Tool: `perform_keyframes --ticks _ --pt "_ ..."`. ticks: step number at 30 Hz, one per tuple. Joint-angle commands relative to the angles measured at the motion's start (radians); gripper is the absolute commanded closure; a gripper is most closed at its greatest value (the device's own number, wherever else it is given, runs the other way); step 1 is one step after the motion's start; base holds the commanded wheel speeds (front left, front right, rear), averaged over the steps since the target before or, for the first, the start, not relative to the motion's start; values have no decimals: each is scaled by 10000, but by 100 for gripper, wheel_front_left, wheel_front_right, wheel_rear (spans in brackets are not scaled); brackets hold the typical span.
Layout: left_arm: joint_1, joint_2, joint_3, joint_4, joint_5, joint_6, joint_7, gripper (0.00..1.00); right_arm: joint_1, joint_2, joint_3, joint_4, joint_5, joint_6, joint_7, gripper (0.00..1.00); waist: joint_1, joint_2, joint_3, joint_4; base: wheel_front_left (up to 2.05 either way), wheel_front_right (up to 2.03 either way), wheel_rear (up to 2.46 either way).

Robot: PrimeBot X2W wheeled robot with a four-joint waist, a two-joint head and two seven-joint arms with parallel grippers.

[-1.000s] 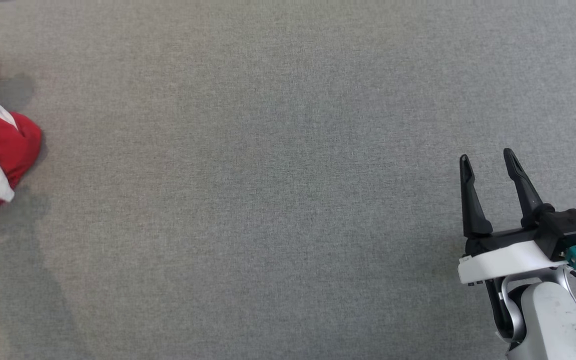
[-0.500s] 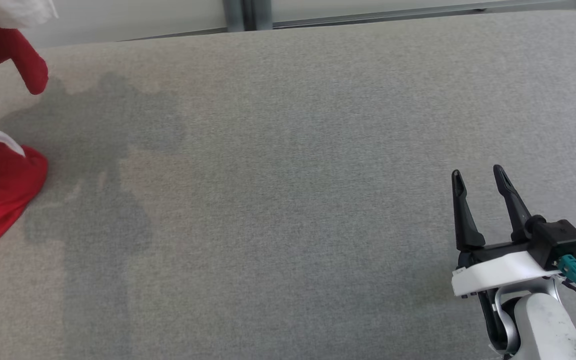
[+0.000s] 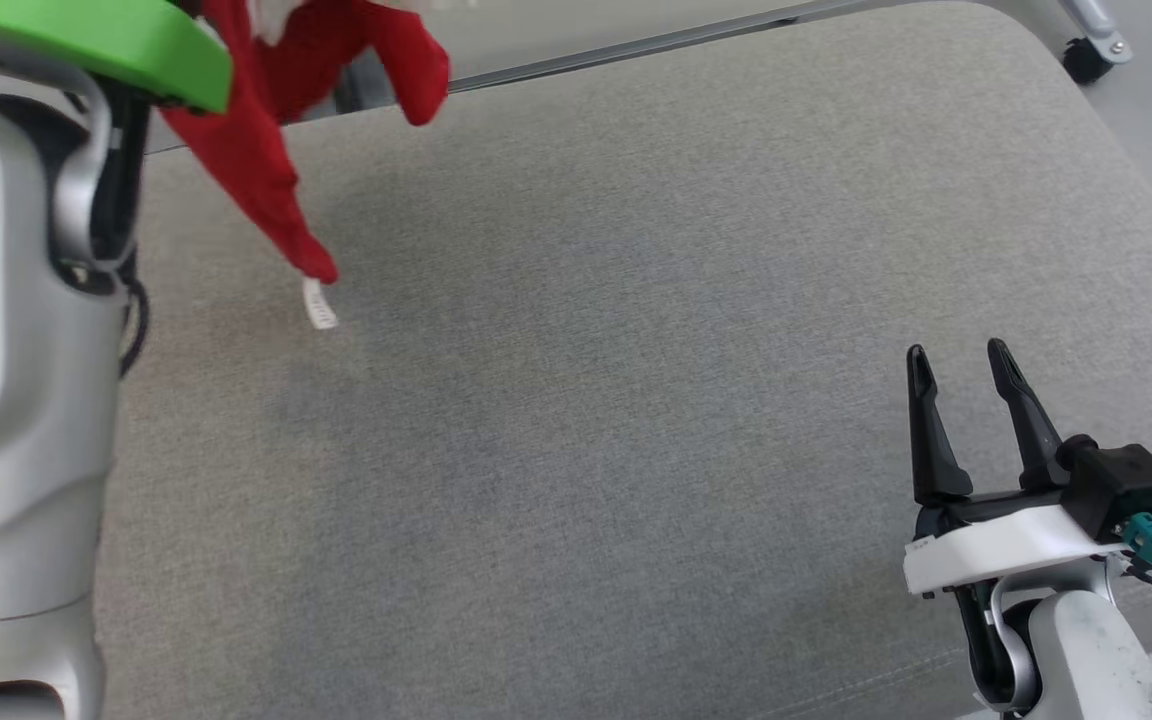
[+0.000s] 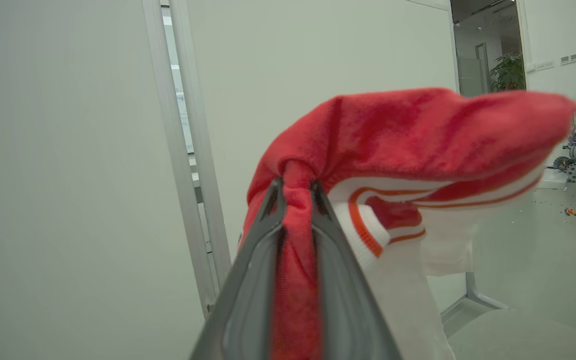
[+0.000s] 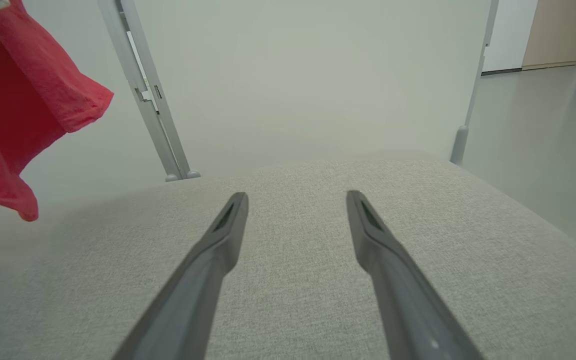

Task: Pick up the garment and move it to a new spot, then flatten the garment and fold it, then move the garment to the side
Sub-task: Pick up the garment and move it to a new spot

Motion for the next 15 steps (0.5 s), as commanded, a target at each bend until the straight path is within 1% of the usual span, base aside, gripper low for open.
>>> perform_keyframes --ticks 1,5,10,15 --pt "270 -184 -167 88 7 -19 -74 100 120 -6 -10 11 70 -3 -31 0 0 0 -60 -349 0 0 0" --pt "883 -795 -758 439 -31 -48 -288 100 119 -5 -20 6 121 -3 -31 0 0 0 -22 -410 0 0 0" --pt "2030 -1552 -1521 1105 -128 -47 -653 100 48 -5 -6 42 148 -3 -31 0 0 0 21 -350 0 0 0" --pt "3110 -2027 -2186 1955 -331 -72 -1043 100 -40 -3 85 60 151 -3 -31 0 0 0 86 -265 0 0 0"
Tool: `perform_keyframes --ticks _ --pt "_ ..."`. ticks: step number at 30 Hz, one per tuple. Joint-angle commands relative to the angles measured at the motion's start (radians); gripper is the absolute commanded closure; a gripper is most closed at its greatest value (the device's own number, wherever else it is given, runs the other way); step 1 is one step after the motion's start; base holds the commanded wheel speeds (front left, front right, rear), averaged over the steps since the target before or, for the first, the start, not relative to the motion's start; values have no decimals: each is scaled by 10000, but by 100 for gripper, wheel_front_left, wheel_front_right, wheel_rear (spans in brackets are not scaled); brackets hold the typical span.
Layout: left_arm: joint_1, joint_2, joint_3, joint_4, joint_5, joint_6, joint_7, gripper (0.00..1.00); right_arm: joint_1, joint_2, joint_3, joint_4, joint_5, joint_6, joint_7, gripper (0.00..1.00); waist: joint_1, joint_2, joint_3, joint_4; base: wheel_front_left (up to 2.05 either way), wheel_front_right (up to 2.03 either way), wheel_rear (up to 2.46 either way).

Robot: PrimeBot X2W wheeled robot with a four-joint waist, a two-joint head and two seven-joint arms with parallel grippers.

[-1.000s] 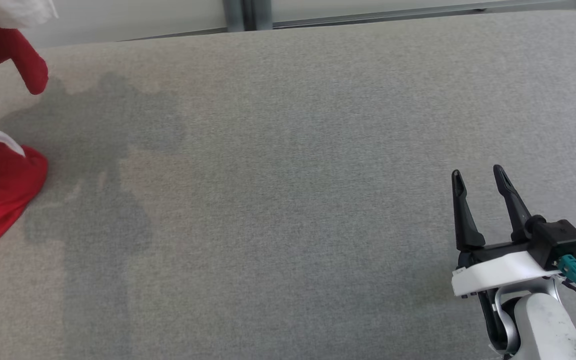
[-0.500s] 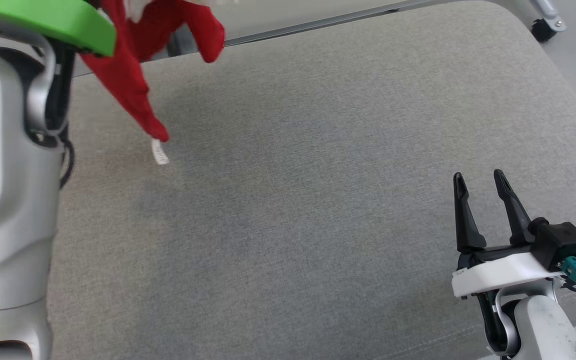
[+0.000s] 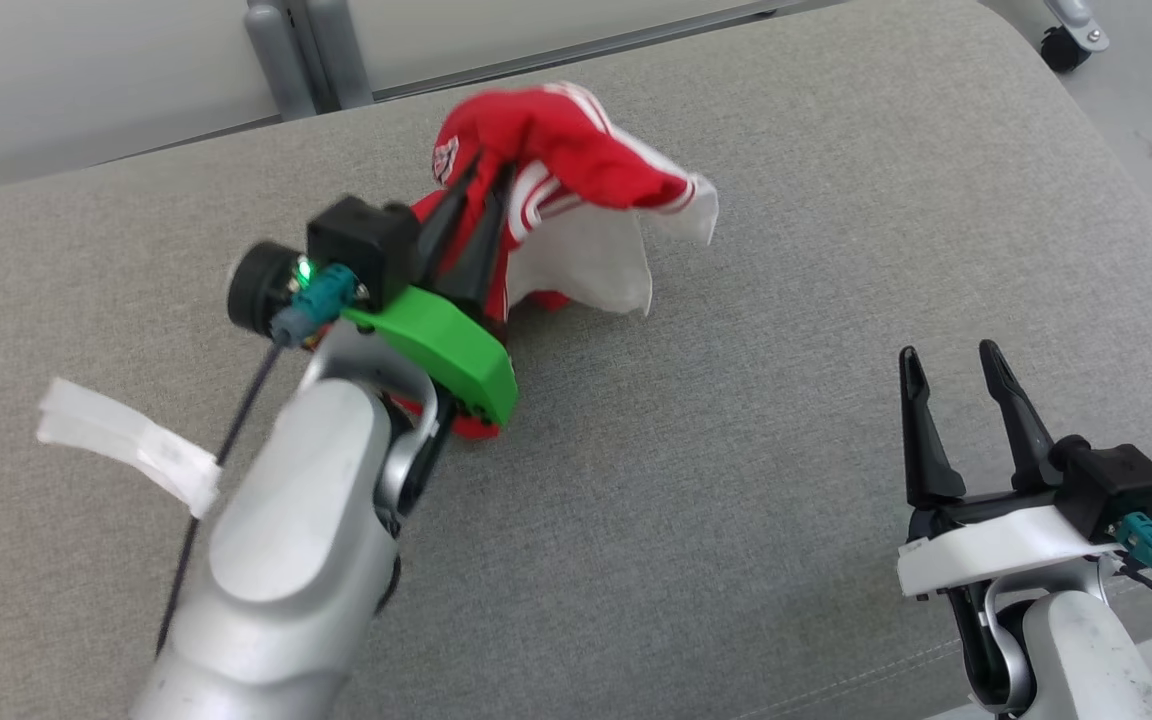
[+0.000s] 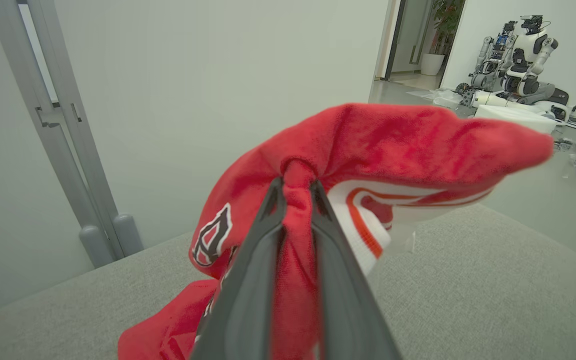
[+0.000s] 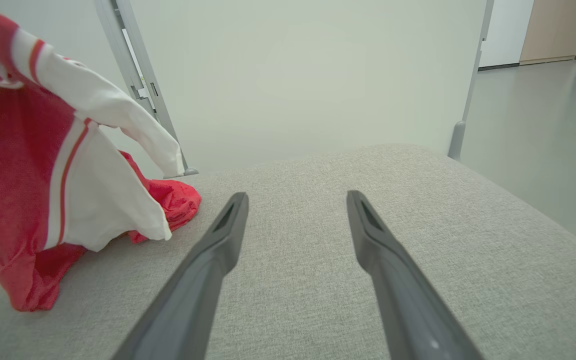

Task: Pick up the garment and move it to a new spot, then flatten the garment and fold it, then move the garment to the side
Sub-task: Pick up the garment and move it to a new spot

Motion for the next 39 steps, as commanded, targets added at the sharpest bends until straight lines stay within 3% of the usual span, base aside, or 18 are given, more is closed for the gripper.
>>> perform_keyframes --ticks 1,5,6,7,8,12,18,25,33,39 --pt "297 -65 -136 202 -71 4 -160 100 -49 -5 21 30 53 -3 -31 0 0 -1 22 27 0 0 0" --pt "893 -268 -828 946 -223 -59 -391 100 -70 -5 96 75 40 -3 -31 0 0 -1 -2 90 0 0 0" --pt "994 -286 -1039 1127 -266 -83 -435 83 -56 -8 110 95 27 -3 -31 0 0 -1 -21 111 0 0 0" --pt "1055 -294 -1207 1262 -298 -108 -495 57 -52 -5 123 101 17 -3 -31 0 0 -1 -29 126 0 0 0" --pt "1094 -308 -1383 1379 -359 -112 -569 0 -52 -7 130 118 5 -3 -31 0 0 -1 -39 144 0 0 0" --pt "993 -340 -1894 1510 -667 -97 -996 0 29 -7 80 143 -42 -3 -31 0 0 -1 -151 270 0 0 0" --pt "619 -171 -1613 1396 -641 464 -1660 0 284 -6 -16 166 -176 -3 -31 0 0 -1 -522 694 0 0 0" --pt "1389 749 -363 187 -411 1123 -1824 0 499 -8 8 151 -274 -3 -31 0 0 -1 -1005 1185 0 0 0" --pt "3408 1893 1476 -1355 -126 1500 -1822 0 777 -8 53 175 -398 -3 -31 0 0 -1 -1465 1630 0 0 0" --pt "5107 2265 2749 -2172 12 1767 -1824 0 946 -11 62 235 -465 -3 -31 0 0 -1 -1789 1851 0 0 0"
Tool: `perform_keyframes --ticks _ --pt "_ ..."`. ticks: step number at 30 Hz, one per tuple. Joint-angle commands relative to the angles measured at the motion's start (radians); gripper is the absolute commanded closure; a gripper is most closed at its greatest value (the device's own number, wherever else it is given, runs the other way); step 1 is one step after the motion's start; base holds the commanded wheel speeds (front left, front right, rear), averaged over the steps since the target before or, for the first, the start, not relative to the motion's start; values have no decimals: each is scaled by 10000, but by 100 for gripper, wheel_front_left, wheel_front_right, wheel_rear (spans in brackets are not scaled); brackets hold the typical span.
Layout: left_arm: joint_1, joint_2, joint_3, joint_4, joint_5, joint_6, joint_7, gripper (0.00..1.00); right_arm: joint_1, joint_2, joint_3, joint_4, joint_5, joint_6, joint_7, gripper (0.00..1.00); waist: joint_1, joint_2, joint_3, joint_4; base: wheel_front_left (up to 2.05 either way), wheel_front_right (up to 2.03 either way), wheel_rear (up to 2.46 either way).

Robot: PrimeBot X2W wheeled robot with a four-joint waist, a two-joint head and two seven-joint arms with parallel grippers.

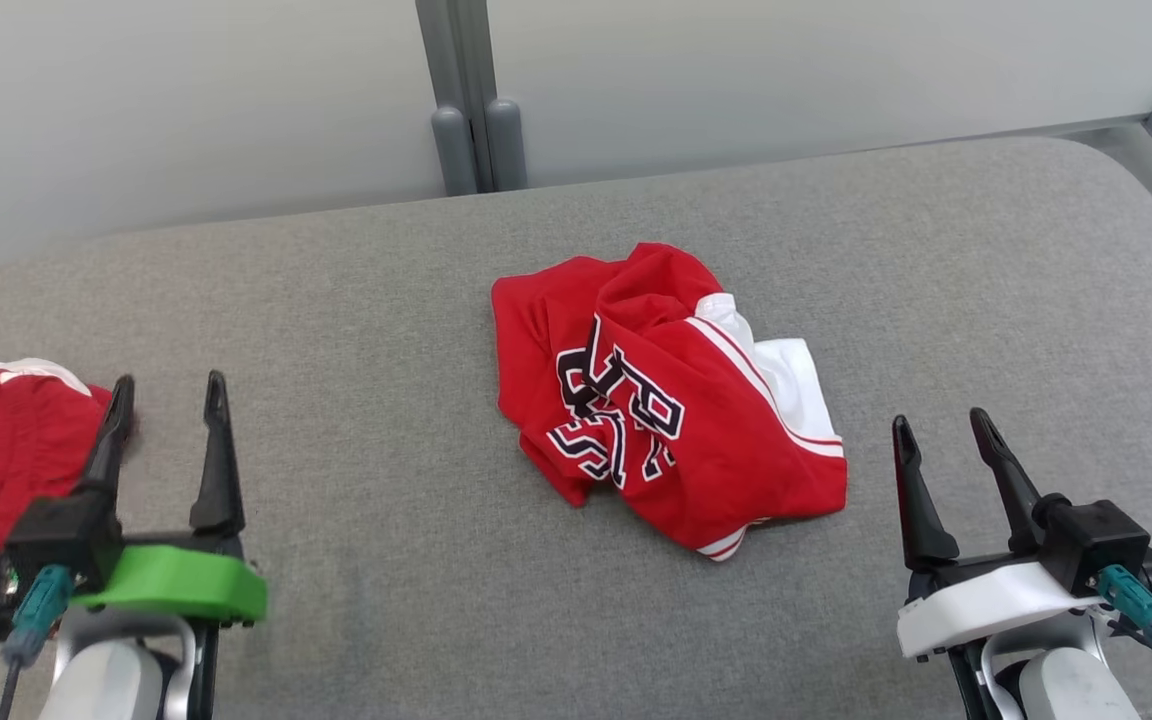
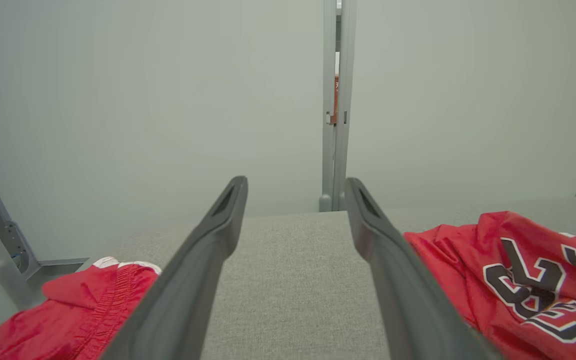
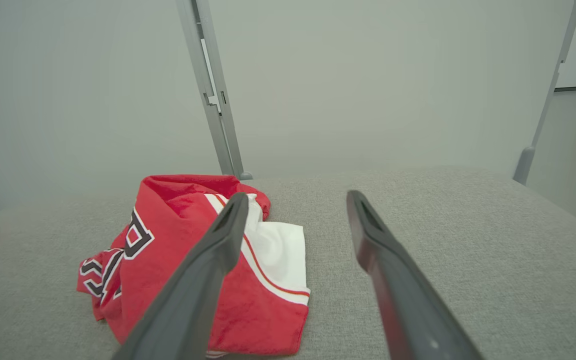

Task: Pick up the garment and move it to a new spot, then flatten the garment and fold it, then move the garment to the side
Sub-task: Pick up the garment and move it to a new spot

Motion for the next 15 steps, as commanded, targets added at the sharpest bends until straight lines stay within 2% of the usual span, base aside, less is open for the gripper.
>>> perform_keyframes --ticks 1,7,15 --pt "416 43 229 -186 81 71 -31 0 136 -18 -2 15 -88 -3 -31 0 0 0 -207 177 0 0 0" --pt "1835 -290 945 -800 373 -84 -20 0 217 -21 67 16 -108 -3 -31 0 0 0 -335 264 0 0 0" --pt "2688 -836 1354 -805 819 -876 -22 0 388 -21 142 74 -149 -3 -31 0 0 0 -436 286 0 0 0"
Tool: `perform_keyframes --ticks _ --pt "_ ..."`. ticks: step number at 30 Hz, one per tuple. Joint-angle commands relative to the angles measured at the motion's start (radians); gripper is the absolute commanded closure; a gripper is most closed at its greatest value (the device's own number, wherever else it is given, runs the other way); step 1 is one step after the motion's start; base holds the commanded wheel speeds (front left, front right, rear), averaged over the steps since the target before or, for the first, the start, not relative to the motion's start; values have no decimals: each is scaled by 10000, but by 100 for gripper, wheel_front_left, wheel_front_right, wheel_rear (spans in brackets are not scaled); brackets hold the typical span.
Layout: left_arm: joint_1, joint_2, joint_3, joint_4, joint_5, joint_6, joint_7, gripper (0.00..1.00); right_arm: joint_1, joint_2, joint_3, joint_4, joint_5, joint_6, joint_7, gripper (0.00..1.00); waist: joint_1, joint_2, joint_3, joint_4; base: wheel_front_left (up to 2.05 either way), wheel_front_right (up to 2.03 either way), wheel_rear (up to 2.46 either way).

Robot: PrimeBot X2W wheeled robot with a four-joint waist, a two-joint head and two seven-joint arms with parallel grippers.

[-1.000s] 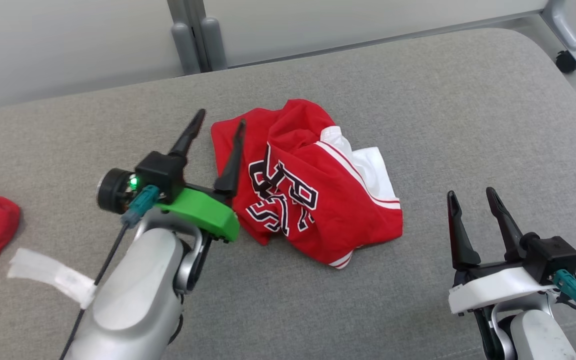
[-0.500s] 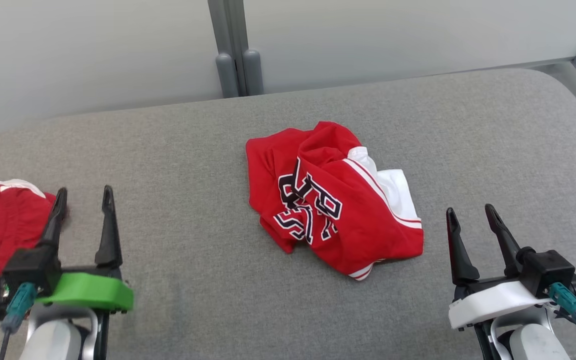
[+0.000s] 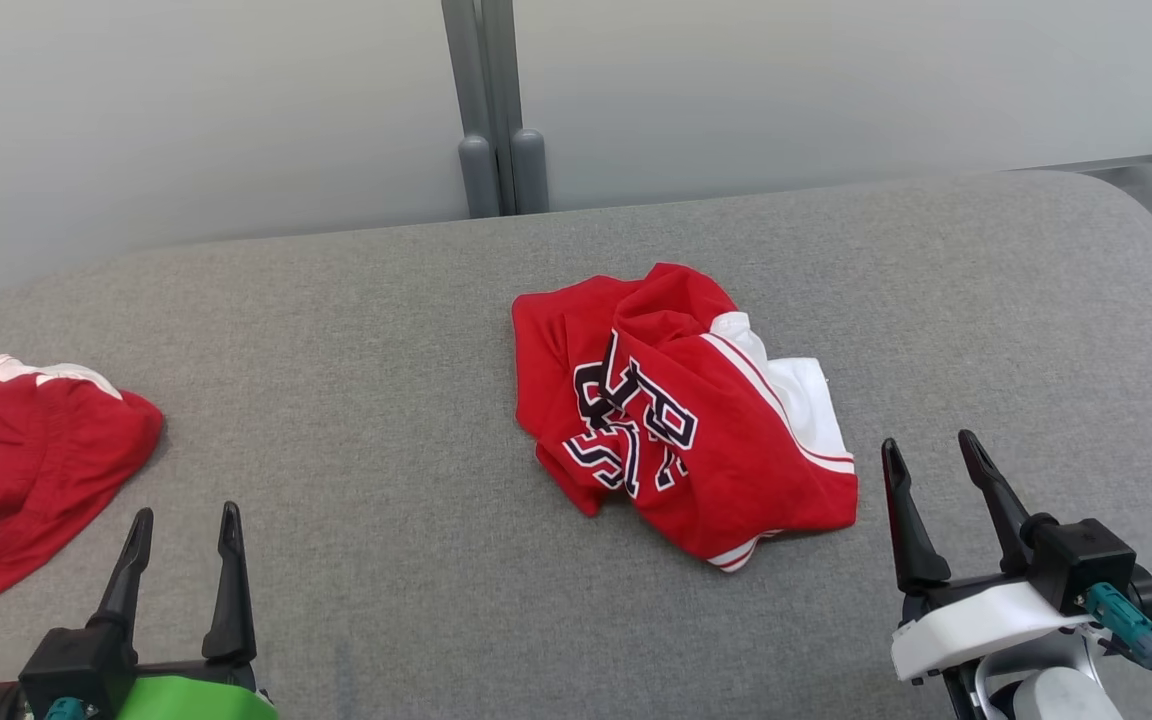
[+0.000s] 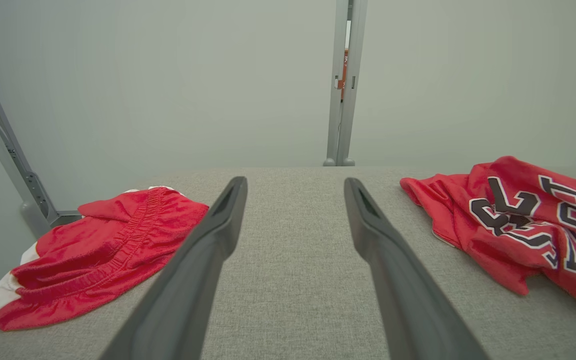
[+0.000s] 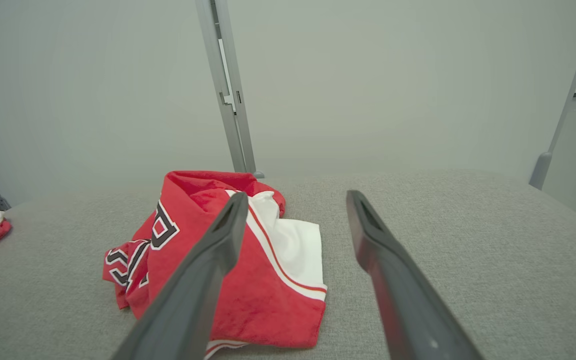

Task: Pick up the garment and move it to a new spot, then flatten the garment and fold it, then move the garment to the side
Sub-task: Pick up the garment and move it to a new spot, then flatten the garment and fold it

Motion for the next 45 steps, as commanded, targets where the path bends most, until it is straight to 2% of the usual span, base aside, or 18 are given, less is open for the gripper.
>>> perform_keyframes --ticks 1,6,16,40,45 --pt "192 -78 114 -3 115 -133 -8 0 126 -19 15 35 -63 -3 -31 0 1 0 -12 -3 0 0 0" --pt "298 -364 370 80 475 -713 -8 0 194 -19 -26 69 -91 -3 -31 0 1 0 -52 51 0 0 0" --pt "276 -842 958 286 1000 -1184 -9 0 263 -19 -4 145 -30 -3 -31 0 1 0 -127 73 0 0 0" --pt "210 -1246 1459 265 1487 -1373 -9 0 59 -21 -131 318 -151 -3 -31 0 1 0 -107 157 0 0 0" --pt "78 -1276 1390 297 1522 -1380 -9 0 -551 -319 -62 704 -327 -3 -31 0 1 0 -35 285 0 0 0"
